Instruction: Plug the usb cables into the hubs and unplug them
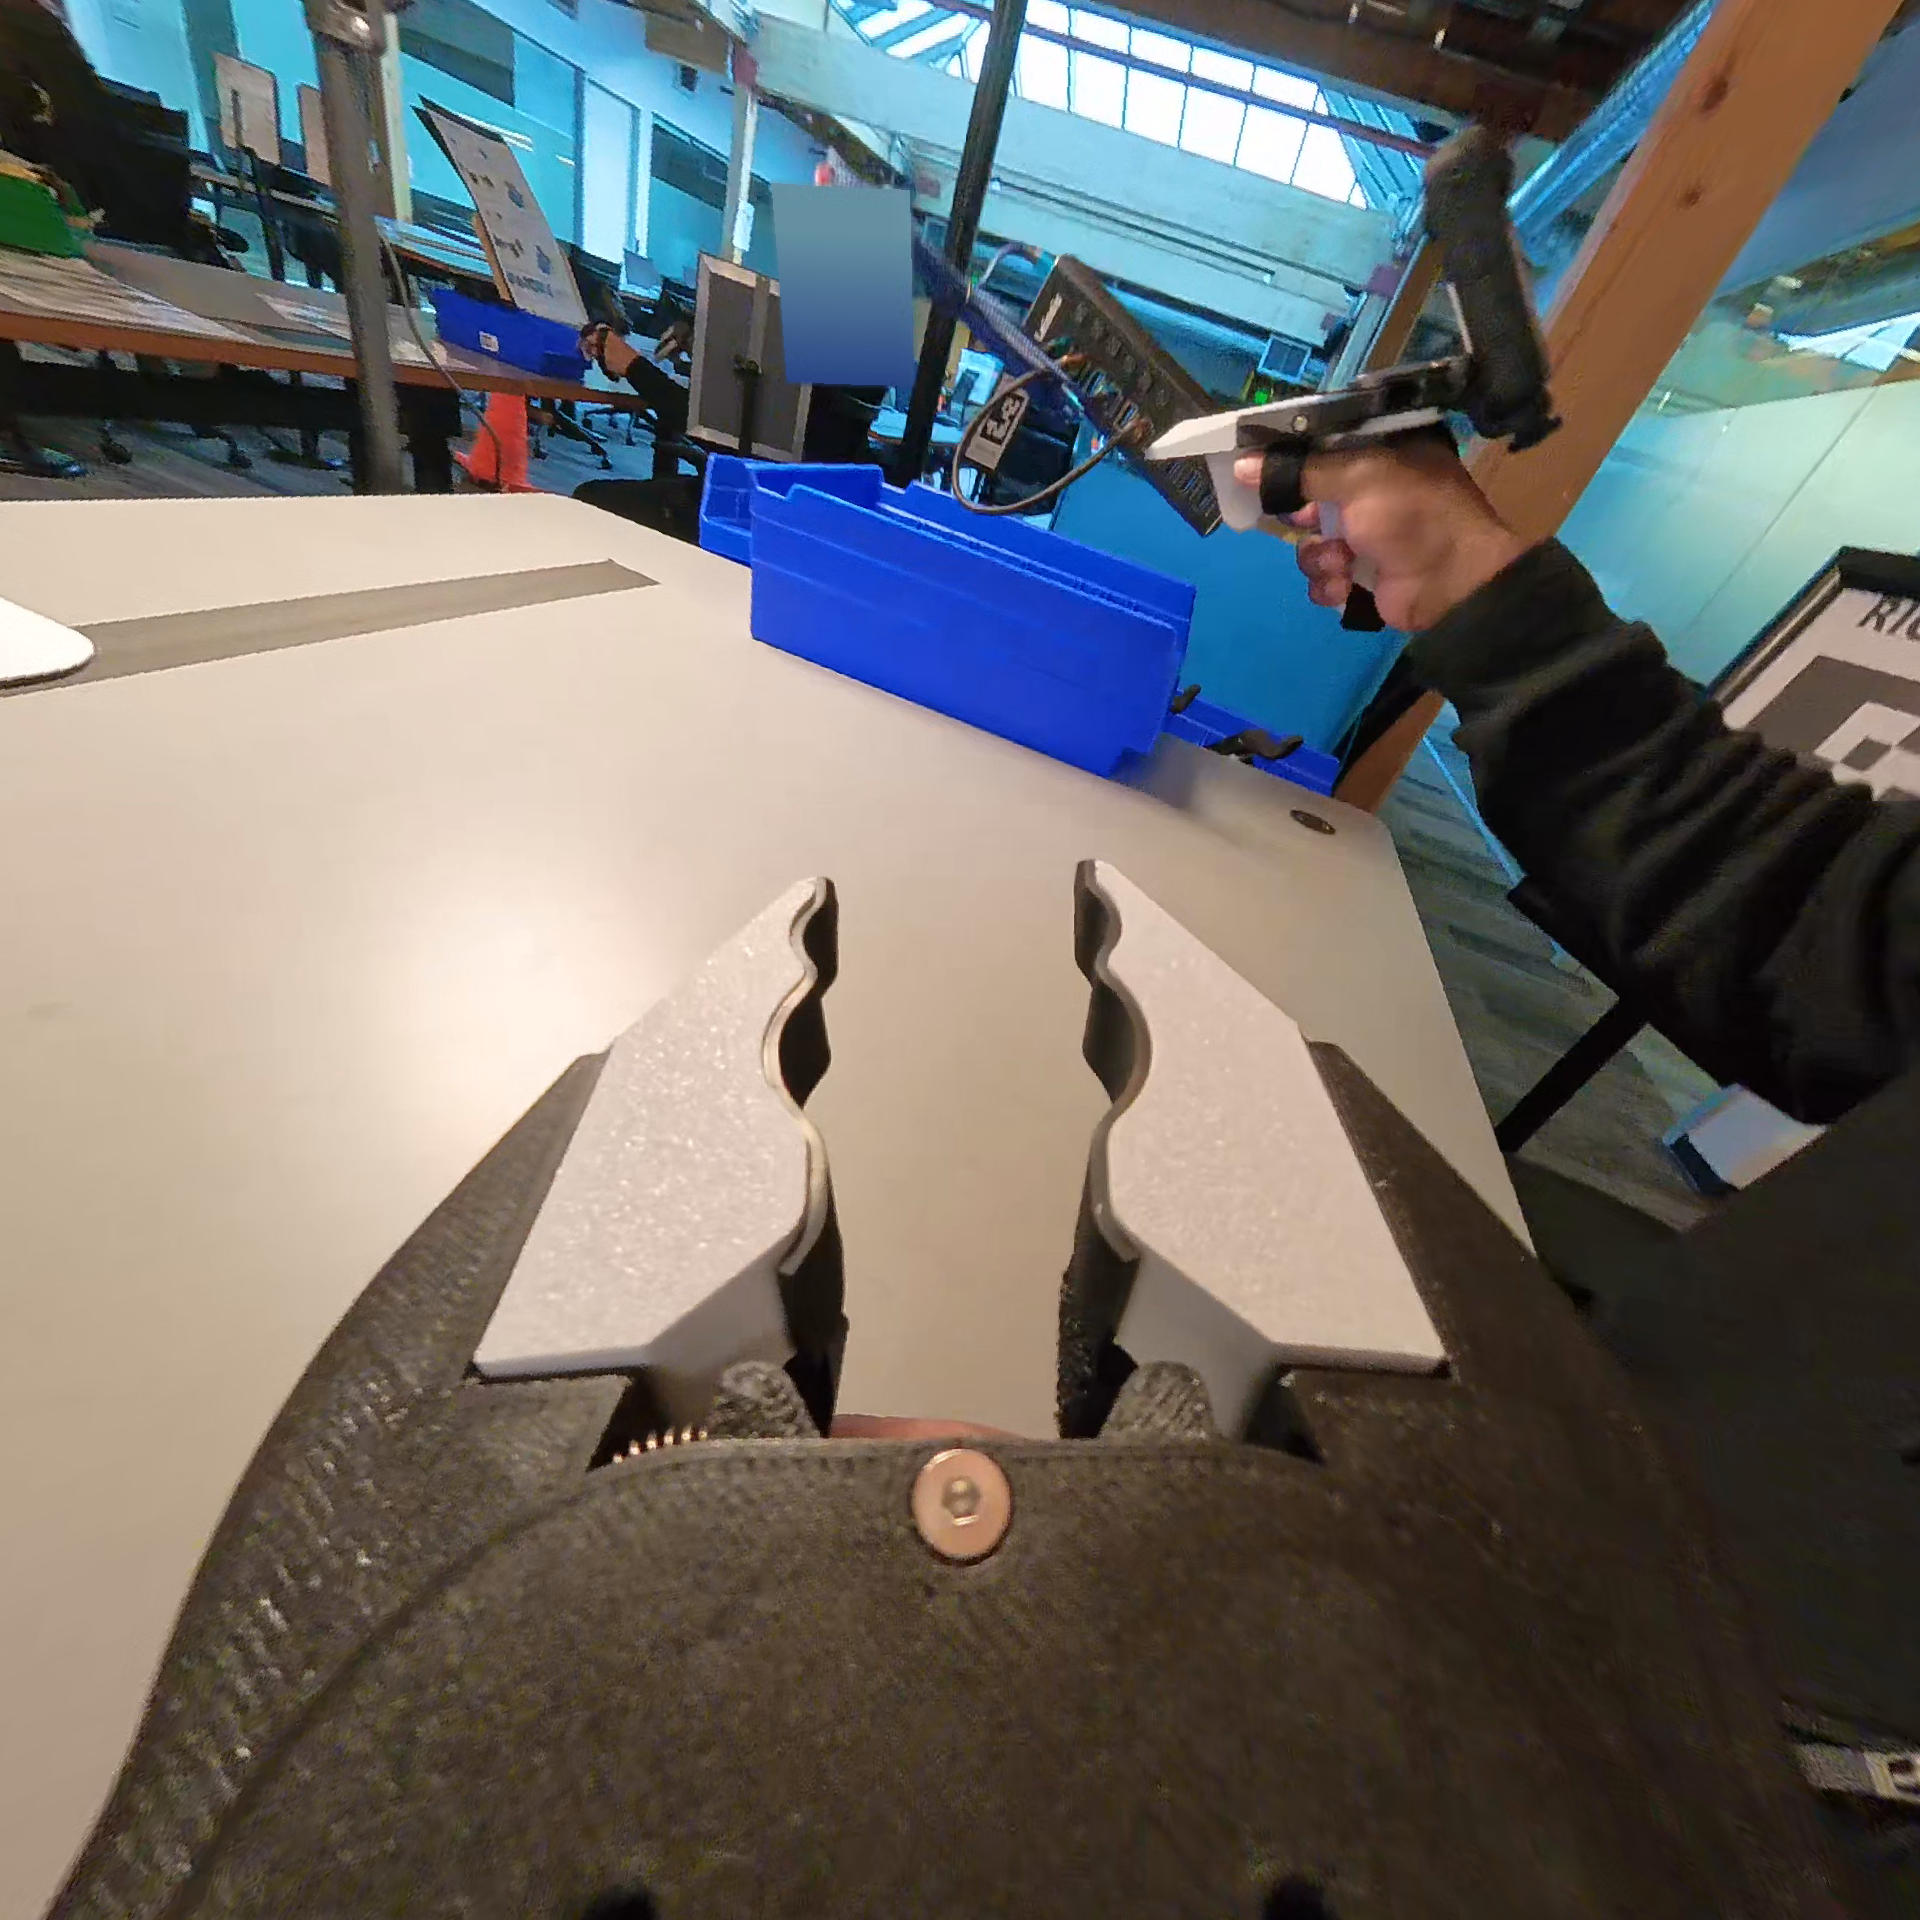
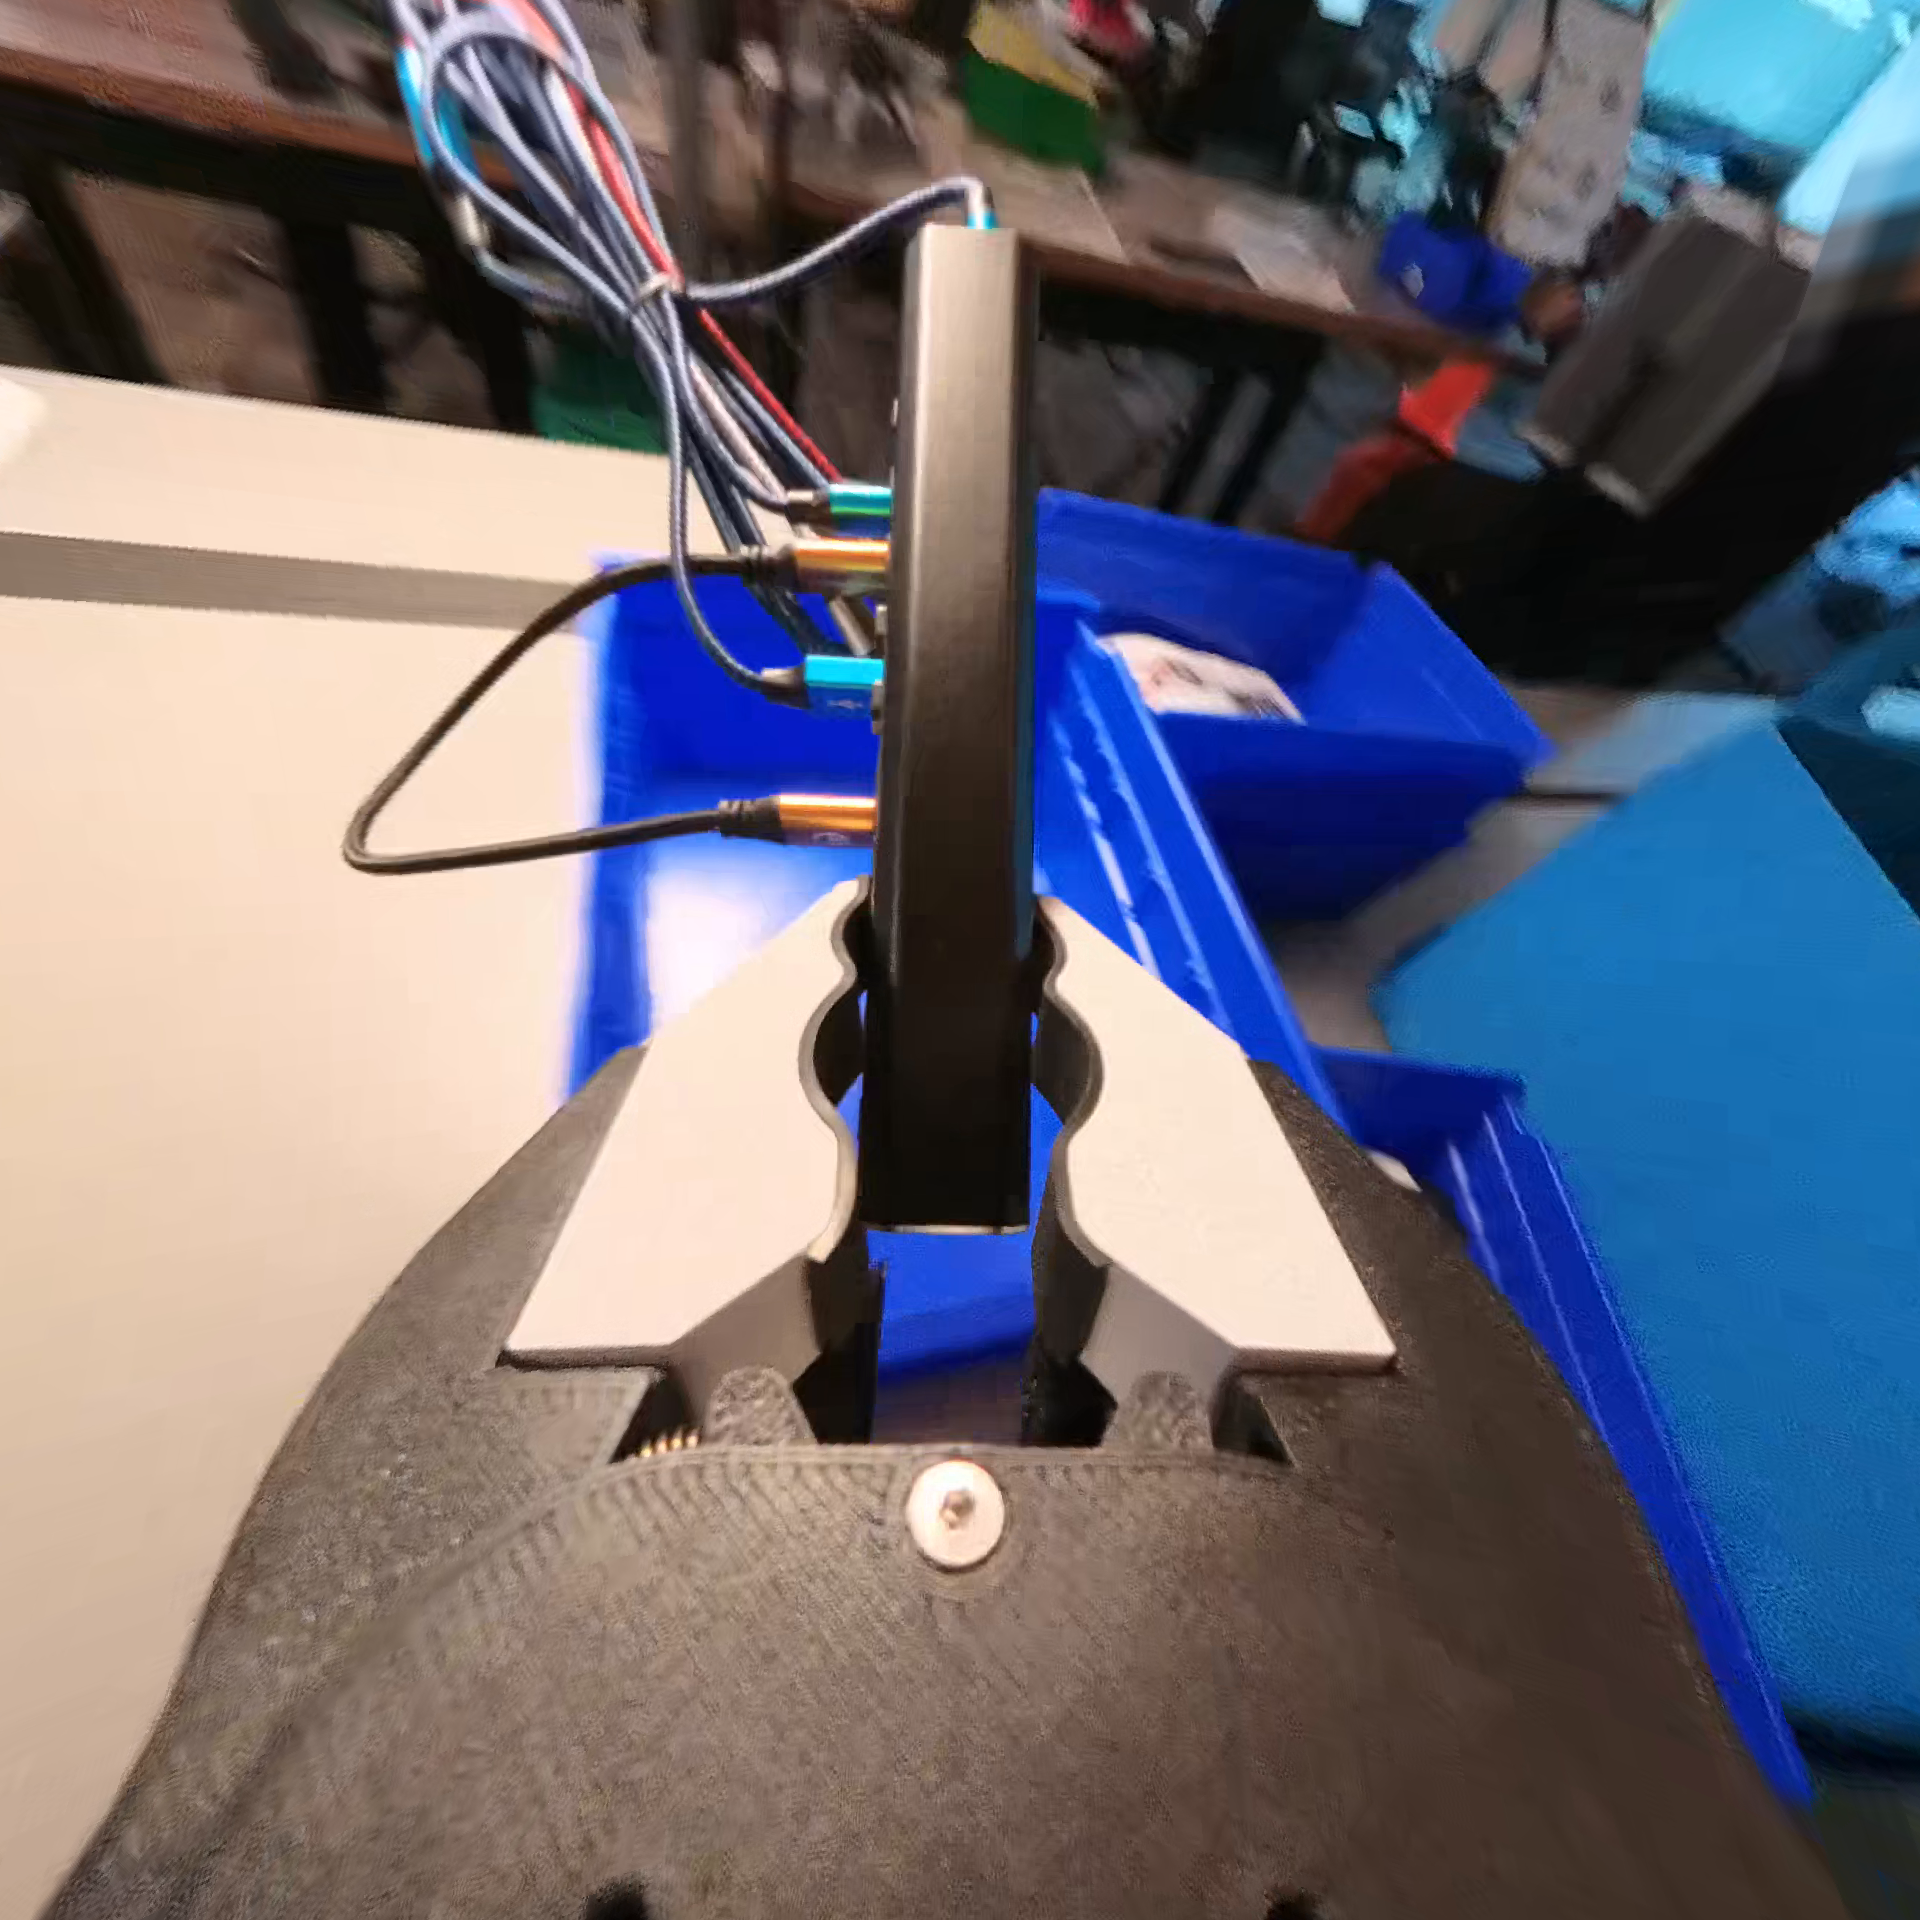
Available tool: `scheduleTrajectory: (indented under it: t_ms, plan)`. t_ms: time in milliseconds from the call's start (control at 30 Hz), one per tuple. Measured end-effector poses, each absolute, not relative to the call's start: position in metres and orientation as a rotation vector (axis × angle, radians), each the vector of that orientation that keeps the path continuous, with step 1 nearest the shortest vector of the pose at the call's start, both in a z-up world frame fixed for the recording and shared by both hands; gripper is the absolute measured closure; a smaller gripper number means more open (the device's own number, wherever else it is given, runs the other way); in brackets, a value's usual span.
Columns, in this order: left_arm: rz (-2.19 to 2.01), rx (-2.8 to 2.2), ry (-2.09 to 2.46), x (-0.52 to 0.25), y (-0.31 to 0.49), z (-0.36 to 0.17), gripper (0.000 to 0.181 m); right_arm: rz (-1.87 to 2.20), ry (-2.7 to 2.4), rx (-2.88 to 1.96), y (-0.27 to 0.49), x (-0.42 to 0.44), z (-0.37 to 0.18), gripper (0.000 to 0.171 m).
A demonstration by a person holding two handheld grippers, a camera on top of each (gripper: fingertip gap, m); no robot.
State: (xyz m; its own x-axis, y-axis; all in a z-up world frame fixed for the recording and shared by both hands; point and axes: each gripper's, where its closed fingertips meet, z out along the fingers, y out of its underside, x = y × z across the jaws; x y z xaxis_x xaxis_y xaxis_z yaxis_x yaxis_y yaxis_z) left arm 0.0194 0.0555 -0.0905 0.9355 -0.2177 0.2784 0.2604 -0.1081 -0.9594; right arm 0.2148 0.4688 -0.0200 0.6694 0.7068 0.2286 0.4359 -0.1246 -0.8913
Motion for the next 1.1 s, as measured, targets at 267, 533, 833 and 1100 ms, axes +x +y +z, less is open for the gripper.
scheduleTrajectory:
  t_ms: [267, 533, 833, 1100]
  plan:
    - [-0.396, -1.656, 0.047, 0.034, 0.06, -0.098, 0.135, 0.321, -1.023, -2.041, 0.507, 0.225, -0.116, 0.146]
    - [-0.412, -1.656, 0.038, 0.031, 0.058, -0.098, 0.135, 0.282, -0.997, -2.1, 0.52, 0.224, -0.131, 0.143]
    - [-0.354, -1.653, 0.052, 0.024, 0.055, -0.093, 0.135, 0.748, -1.023, -1.827, 0.393, 0.162, 0.002, 0.128]
    - [-0.234, -1.581, -0.101, -0.03, 0.05, -0.086, 0.135, 1.692, -1.545, -1.543, 0.03, 0.015, 0.087, 0.119]
